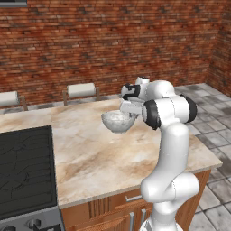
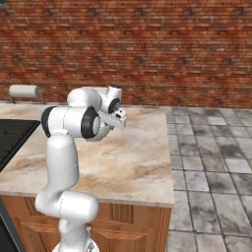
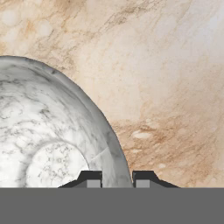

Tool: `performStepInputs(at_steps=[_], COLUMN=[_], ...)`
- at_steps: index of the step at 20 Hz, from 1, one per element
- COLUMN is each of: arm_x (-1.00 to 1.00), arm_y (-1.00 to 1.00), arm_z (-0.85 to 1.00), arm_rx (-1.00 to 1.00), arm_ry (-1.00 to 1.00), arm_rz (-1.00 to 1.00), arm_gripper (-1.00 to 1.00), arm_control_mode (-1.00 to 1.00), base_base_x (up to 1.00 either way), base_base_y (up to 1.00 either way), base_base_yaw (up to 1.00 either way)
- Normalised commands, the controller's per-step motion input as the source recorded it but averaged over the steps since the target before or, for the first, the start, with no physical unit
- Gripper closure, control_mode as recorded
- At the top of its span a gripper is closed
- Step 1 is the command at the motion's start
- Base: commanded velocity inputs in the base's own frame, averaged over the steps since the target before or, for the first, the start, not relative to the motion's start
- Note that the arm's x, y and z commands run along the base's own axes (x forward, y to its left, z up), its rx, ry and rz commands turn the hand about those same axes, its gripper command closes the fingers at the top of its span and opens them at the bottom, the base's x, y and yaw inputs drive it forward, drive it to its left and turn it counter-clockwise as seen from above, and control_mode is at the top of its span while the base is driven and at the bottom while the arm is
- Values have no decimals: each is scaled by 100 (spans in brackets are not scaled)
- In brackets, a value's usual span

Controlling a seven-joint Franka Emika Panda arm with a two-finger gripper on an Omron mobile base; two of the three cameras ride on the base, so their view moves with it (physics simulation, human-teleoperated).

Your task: Pick the cup and bowl from the counter and place them on the counter next to the sink.

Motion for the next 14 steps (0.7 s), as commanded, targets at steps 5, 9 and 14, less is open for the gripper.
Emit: performStepInputs(at_steps=[5, 9, 14], arm_x=[2, 0, -18], arm_y=[6, -4, -26], arm_z=[12, 31, 37], arm_rx=[0, 4, 7], arm_ry=[2, -1, -5], arm_rz=[0, 6, 8], arm_gripper=[100, 100, 100], arm_control_mode=[-100, -100, -100], base_base_x=[0, 0, 0], base_base_y=[0, 0, 0], base_base_yaw=[0, 0, 0])
